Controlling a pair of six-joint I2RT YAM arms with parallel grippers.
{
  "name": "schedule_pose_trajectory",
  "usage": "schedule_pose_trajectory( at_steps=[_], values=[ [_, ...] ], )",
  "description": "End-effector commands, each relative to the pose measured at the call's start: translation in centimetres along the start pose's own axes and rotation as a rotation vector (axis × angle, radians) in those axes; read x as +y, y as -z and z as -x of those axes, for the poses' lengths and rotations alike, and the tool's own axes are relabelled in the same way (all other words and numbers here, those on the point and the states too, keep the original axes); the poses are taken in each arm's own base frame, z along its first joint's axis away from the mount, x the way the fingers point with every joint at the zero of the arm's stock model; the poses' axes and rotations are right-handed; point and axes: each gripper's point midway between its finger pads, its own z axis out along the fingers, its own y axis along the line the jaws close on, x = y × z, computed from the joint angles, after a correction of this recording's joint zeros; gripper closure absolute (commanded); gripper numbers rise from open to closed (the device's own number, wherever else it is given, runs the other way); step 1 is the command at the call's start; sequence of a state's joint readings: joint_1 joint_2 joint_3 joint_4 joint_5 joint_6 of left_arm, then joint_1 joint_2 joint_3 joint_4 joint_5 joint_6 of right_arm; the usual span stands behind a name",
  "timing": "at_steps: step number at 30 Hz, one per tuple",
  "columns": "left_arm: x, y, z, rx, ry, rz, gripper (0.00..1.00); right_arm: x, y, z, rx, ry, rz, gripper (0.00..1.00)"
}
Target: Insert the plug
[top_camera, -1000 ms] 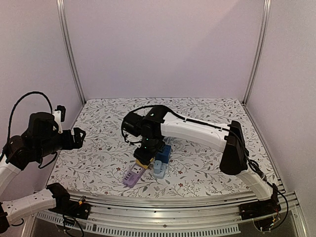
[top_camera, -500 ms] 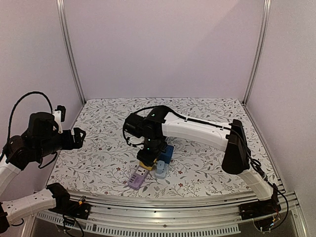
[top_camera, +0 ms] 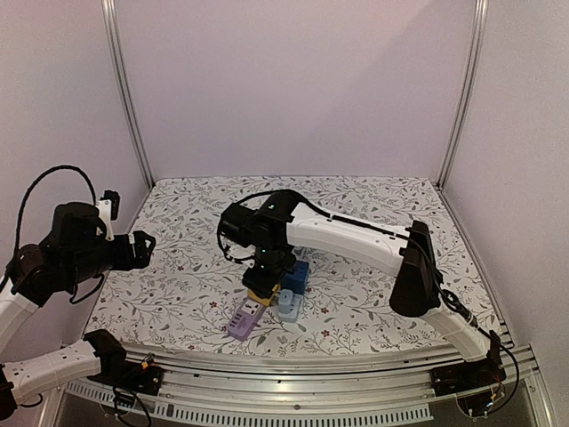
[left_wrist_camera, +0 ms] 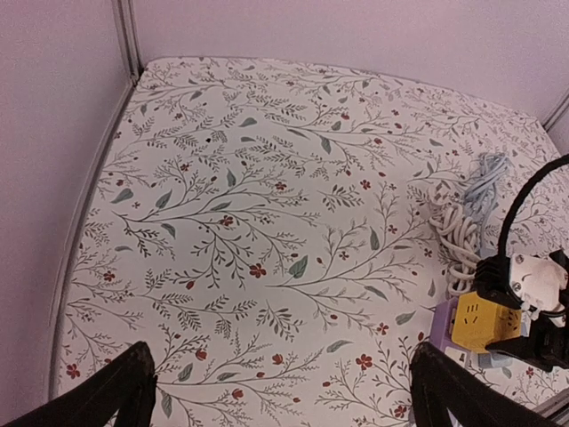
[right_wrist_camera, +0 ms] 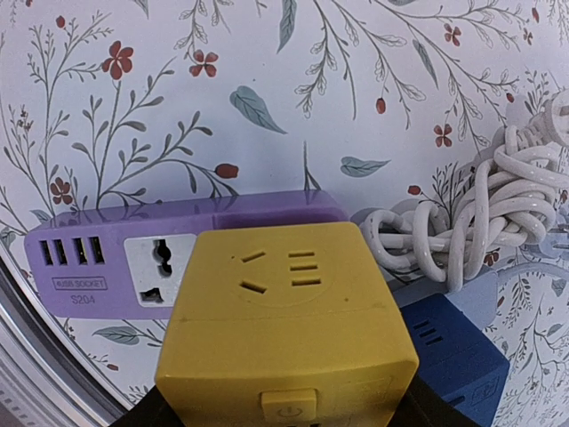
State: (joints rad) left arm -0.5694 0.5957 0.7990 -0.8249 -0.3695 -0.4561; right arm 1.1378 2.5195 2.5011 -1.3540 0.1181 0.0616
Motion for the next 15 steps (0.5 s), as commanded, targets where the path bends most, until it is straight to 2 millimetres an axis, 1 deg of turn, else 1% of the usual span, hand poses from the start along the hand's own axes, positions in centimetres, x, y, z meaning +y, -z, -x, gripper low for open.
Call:
schedule_pose_trajectory(
  at_steps=[1, 2, 5, 8, 10, 13, 15],
  values=[
    [-0.3, -0.5, -0.5, 0.013, -0.018, -0.015, 0.00, 0.0, -3.6, -9.7, 0.447, 0.037, -0.005, 0.95],
    [-0.4, -0.6, -0.6, 0.014, -0.019, -0.016, 0.01, 0.0, -3.7, -9.7, 0.447, 0.040, -0.007, 0.94],
    [-0.5, -0.6, -0.6, 0.015, -0.020, -0.023, 0.00, 0.0, -4.4, -9.9, 0.461, 0.042, -0.011, 0.84],
    [-0.6, -0.6, -0.6, 0.016, -0.021, -0.029, 0.01, -0.2, -5.0, -10.2, 0.476, 0.043, -0.026, 0.80],
    [-0.7, -0.7, -0.6, 0.017, -0.024, -0.032, 0.01, -0.4, -5.3, -10.2, 0.477, 0.043, -0.038, 0.73],
    [-0.8, -0.8, -0.8, 0.025, -0.027, -0.035, 0.00, -0.4, -5.4, -9.8, 0.464, 0.040, -0.045, 0.67],
    [-0.9, -0.9, -0.8, 0.028, -0.030, -0.038, 0.00, -0.5, -5.3, -9.5, 0.449, 0.036, -0.047, 0.60]
  ],
)
